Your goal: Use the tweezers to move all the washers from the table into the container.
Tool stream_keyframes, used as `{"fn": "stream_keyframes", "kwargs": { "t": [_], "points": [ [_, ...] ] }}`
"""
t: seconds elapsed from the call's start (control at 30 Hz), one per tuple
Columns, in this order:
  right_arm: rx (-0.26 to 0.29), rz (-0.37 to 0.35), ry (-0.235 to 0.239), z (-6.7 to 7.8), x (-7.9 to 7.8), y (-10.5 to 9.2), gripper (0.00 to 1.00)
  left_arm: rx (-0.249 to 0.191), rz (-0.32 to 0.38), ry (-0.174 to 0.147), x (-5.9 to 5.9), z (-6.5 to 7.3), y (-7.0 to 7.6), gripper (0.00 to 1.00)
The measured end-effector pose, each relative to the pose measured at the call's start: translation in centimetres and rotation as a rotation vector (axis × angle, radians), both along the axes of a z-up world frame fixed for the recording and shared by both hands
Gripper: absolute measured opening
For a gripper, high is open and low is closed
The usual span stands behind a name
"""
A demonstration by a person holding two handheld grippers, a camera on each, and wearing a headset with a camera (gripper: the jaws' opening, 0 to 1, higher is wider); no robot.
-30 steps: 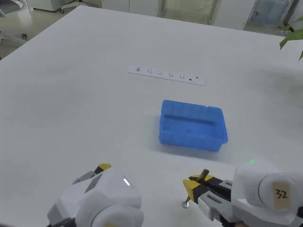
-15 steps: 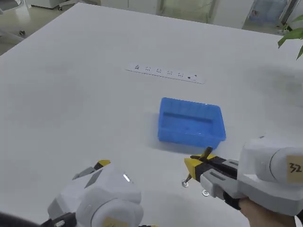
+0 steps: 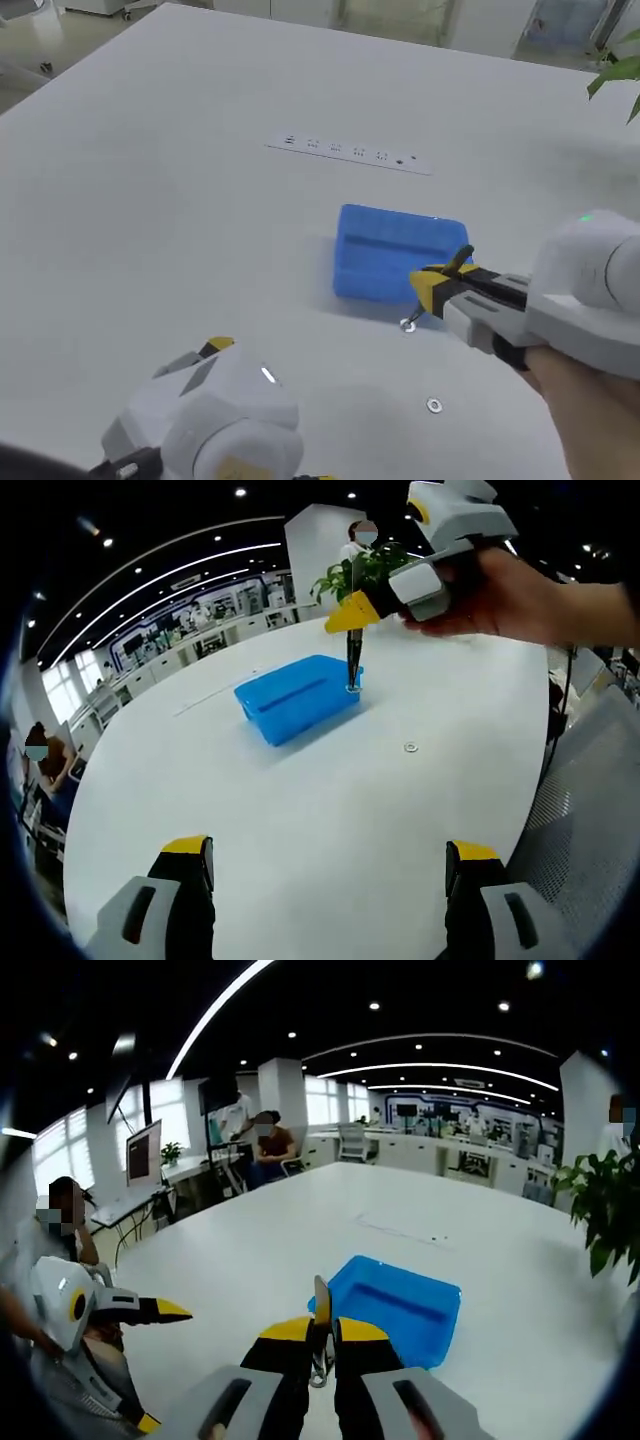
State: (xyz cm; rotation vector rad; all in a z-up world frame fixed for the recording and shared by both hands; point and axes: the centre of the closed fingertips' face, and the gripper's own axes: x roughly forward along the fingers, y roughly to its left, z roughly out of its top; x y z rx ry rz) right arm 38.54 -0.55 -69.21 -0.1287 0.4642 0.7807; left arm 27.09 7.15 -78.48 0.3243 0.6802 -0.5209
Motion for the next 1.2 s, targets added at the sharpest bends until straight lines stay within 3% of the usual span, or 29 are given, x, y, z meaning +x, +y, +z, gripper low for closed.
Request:
{"fn": "stream_keyframes", "kwargs": {
  "t": [0.5, 0.63, 0.9, 1.2],
  "points": [
    [-0.023, -0.010, -0.068, 1.0, 4.6, -0.1, 0.04, -0.003, -0.003, 0.013, -0.1, -0.2, -0.1, 0.99],
    [-0.028, -0.015, -0.081, 0.8, 5.8, 0.2, 0.04, -0.003, -0.031, 0.012, -0.4, -0.2, -0.7, 0.99],
    [-0.068, -0.039, -0.068, -1.8, 8.1, 0.3, 0.04, 0.008, -0.040, 0.023, -0.4, -0.6, -0.8, 0.99],
    [-0.136, -0.038, -0.055, -5.1, 9.3, 0.4, 0.04, 0.014, -0.046, 0.030, -0.5, -0.8, -0.8, 0.99]
  ]
}}
